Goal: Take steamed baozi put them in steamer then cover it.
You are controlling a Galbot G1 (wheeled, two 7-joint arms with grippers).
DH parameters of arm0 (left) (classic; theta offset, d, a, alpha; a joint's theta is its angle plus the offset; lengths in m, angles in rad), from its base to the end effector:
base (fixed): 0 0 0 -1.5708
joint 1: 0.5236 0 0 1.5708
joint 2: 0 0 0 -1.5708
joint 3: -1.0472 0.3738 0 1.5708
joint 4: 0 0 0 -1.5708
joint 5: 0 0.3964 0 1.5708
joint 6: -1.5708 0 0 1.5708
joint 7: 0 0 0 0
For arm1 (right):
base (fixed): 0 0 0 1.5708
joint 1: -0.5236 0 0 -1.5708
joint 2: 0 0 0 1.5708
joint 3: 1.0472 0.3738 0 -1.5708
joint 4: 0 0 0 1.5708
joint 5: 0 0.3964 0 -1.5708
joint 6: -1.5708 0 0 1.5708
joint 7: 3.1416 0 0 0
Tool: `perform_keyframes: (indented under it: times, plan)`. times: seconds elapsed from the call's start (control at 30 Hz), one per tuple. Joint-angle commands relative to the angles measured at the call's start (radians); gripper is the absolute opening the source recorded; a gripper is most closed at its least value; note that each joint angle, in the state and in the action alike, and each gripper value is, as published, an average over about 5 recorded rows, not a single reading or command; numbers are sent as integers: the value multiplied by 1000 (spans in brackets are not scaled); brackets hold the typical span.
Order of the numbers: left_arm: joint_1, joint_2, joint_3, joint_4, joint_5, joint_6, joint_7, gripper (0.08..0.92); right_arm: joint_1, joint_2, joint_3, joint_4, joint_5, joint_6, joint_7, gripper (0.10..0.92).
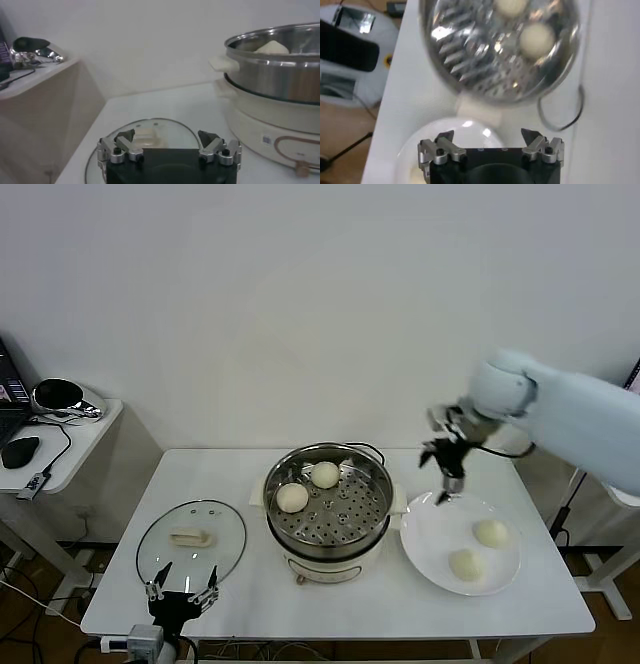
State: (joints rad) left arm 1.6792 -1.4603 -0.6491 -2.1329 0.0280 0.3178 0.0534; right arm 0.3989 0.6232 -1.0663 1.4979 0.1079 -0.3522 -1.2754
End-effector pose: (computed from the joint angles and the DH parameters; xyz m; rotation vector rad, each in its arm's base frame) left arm 0.1758 0.0596 -0.3232 0.0252 -2.7467 -0.2394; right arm 0.5507 -0.0963 -0.0766 1.3820 -1.2961 1.3561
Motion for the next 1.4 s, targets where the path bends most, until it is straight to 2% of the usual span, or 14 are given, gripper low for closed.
perform_keyframes:
  times: [0.03,0.33,1.4]
  plan:
    - [17,-3,4,-2,7,0,1,823,-348,-149,191,42,-180,48,-15,823]
    - [11,-1,15,6,24,12,6,823,-432,-69,225,-58,-229,57,6,823]
    - [3,5,6,33,24,12,8,823,-517,15,281,-156,-312,54,86,823]
